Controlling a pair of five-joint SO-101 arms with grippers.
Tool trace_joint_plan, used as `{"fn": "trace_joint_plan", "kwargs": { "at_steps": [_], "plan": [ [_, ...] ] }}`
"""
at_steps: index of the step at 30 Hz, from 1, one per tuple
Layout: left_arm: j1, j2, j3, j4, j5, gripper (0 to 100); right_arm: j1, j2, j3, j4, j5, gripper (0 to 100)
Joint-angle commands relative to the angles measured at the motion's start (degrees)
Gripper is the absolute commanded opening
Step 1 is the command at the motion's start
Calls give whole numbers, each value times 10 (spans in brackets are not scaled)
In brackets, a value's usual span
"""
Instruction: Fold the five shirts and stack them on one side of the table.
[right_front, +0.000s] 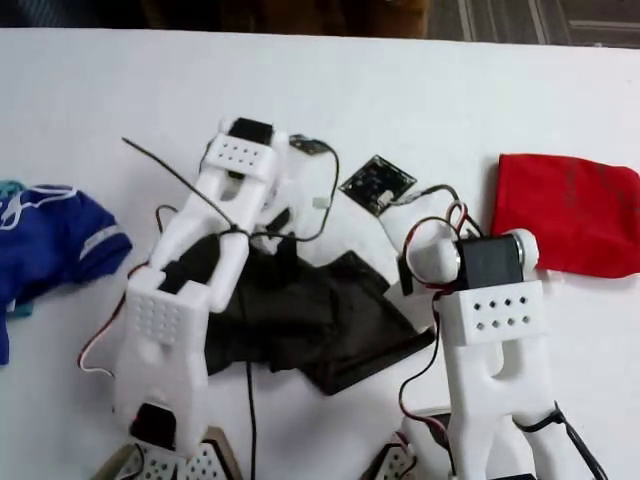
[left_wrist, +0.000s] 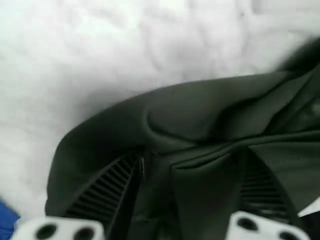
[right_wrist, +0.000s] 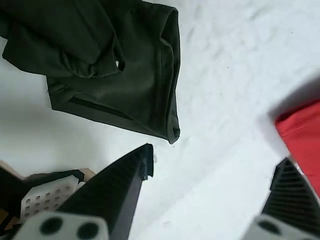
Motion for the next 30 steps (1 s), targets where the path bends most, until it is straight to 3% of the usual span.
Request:
{"fn": "trace_joint_plan", "kwargs": {
  "at_steps": [1, 4, 8, 11, 21, 25, 30],
  "plan": [
    [6, -4, 4, 10, 1, 293, 4, -14, -4, 11, -1, 366],
    [13, -5, 26, 10, -3, 237, 3, -15, -4, 11, 1, 366],
    [38, -7, 49, 10, -2, 13, 3, -15, -4, 11, 1, 366],
    [40, -11, 33, 10, 1, 55, 3, -15, -4, 11, 0, 366],
    [2, -42, 33, 11, 1, 24, 4, -15, -4, 11, 2, 366],
    [-26, -185, 88, 12, -15, 24, 5, -8, -4, -2, 3, 366],
    [-33, -396, 204, 11, -56, 24, 58, -7, -3, -68, 3, 366]
  ]
}}
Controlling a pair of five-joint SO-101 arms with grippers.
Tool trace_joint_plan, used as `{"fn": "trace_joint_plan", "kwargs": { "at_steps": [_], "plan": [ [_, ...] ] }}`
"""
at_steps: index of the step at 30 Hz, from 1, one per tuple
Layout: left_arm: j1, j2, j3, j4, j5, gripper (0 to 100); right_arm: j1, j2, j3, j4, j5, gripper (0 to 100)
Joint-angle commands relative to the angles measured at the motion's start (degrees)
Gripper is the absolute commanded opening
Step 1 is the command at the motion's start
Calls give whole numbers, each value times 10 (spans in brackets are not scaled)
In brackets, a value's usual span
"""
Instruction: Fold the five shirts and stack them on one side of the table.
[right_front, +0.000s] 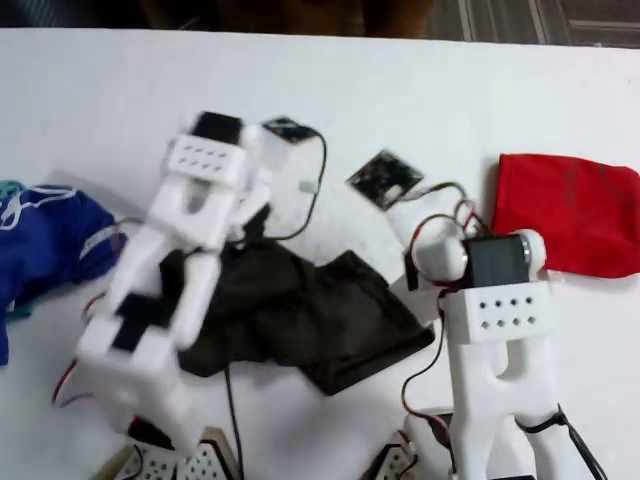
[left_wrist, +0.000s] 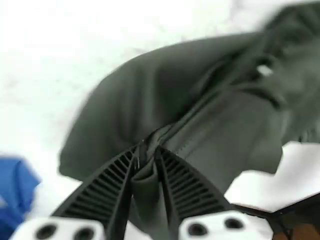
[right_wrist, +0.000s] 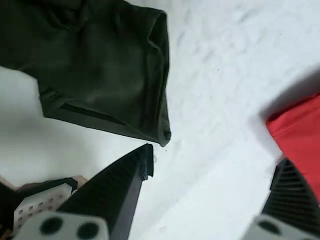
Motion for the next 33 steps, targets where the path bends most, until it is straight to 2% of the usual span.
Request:
{"fn": "trace_joint_plan", "kwargs": {
  "at_steps": [1, 5, 8, 12, 18, 22, 26, 30, 33],
  "plan": [
    [-2, -172, 80, 10, -15, 24, 39, -7, -3, -53, 3, 366],
    [-12, -242, 151, 9, -17, 24, 59, 40, -3, -138, 4, 366],
    [-57, -251, 161, 9, -17, 24, 56, 115, -11, -182, -1, 366],
    [-117, -249, 167, 9, -26, 24, 54, 245, -84, -190, -3, 366],
    [-125, -248, 212, -13, -71, 33, -10, 440, -265, -87, -3, 366],
    [-129, -249, 218, -16, -79, 167, -38, 509, -361, -39, -40, 366],
    [-131, -250, 176, -20, -49, 312, -44, 524, -400, -25, -59, 366],
    [-164, -250, 102, -18, -17, 323, -44, 523, -402, -10, -60, 366],
    [-207, -249, 97, -17, 14, 323, -44, 524, -402, 8, -59, 366]
  ]
}}
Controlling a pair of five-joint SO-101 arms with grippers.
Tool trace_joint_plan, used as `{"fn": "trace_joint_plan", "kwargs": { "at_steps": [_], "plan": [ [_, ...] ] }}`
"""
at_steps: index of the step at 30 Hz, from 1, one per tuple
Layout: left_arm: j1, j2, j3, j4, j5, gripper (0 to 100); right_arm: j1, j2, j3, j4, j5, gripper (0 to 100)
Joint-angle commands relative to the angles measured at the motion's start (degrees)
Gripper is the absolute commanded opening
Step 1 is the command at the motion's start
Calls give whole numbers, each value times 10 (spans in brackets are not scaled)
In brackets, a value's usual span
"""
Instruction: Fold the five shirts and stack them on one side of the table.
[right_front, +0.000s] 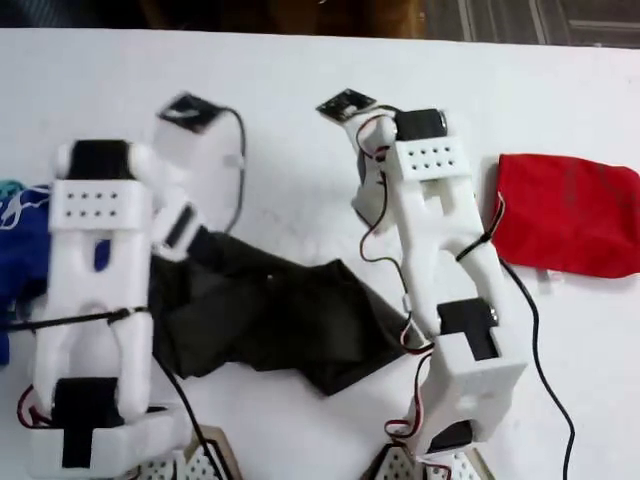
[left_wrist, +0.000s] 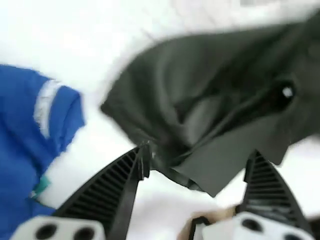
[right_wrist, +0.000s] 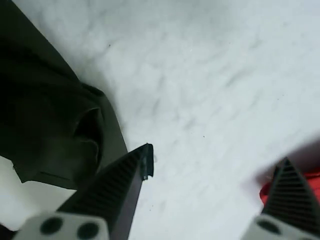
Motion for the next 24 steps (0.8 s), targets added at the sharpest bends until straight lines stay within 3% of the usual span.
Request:
{"fn": "trace_joint_plan", "kwargs": {
  "at_steps": [1, 7, 11, 18, 24],
  "plan": [
    [-51, -21, -8, -1, 30, 323, -1, -1, -22, 23, -5, 366],
    [-103, -21, 157, -63, 29, 323, -1, 0, -22, 45, -7, 366],
    [-106, -22, 239, -111, -15, 323, -2, 0, -22, 51, -7, 366],
    [-101, -21, 272, -111, -18, 318, -2, 1, -22, 51, -6, 366],
    [-62, -21, 273, -120, -14, 188, -2, 0, -22, 51, -5, 366]
  ]
}}
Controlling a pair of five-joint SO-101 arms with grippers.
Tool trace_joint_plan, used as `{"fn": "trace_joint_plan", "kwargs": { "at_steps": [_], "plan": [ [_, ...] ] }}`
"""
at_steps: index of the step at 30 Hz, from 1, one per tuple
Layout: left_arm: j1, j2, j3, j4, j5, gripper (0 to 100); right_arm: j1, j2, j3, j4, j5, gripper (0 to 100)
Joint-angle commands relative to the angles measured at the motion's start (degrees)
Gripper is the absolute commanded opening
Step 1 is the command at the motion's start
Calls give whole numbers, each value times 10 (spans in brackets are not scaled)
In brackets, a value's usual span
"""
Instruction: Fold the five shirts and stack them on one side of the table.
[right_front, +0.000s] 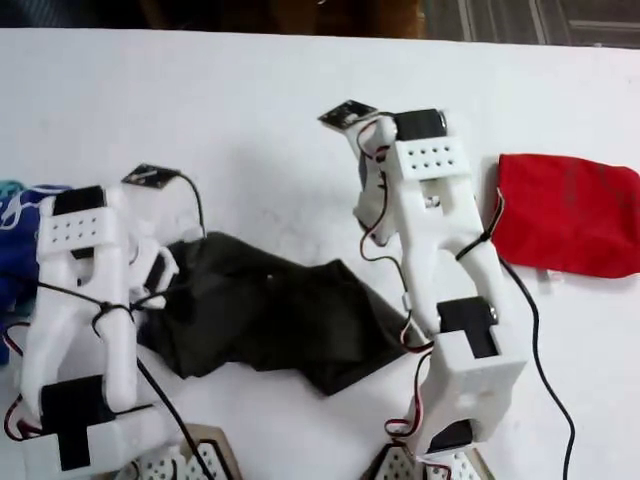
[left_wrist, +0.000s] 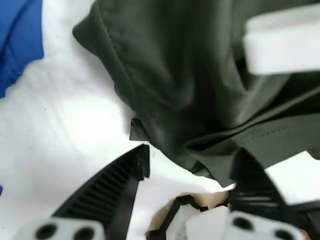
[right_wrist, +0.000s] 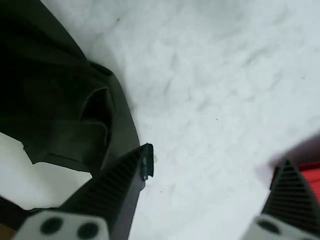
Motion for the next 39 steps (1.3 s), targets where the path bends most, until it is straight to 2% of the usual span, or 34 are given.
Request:
{"fn": "trace_joint_plan", "kwargs": {
  "at_steps": [1, 5, 10, 15, 20, 24, 32, 35, 39],
  "plan": [
    [38, -18, 3, -9, -3, 172, -4, -5, -22, 12, -3, 366],
    [69, 47, 13, -8, -2, 139, -4, -5, -22, 12, -3, 366],
    [54, 178, -40, 8, 41, 139, -4, -5, -22, 11, -3, 366],
    [51, 246, -105, 52, 43, 140, -4, -4, -22, 10, -3, 366],
    [54, 248, -113, 51, 47, 131, -4, -4, -22, 10, -3, 366],
    [53, 248, -114, 52, 62, 23, -4, -4, -22, 10, -3, 366],
    [64, 236, -116, 64, 94, 27, -4, -4, -22, 10, -2, 366],
    [65, 177, -131, 81, 104, 27, -4, -4, -22, 9, -2, 366],
    [52, 34, -177, 90, 107, 27, -4, -9, -23, 10, -2, 366]
  ]
}}
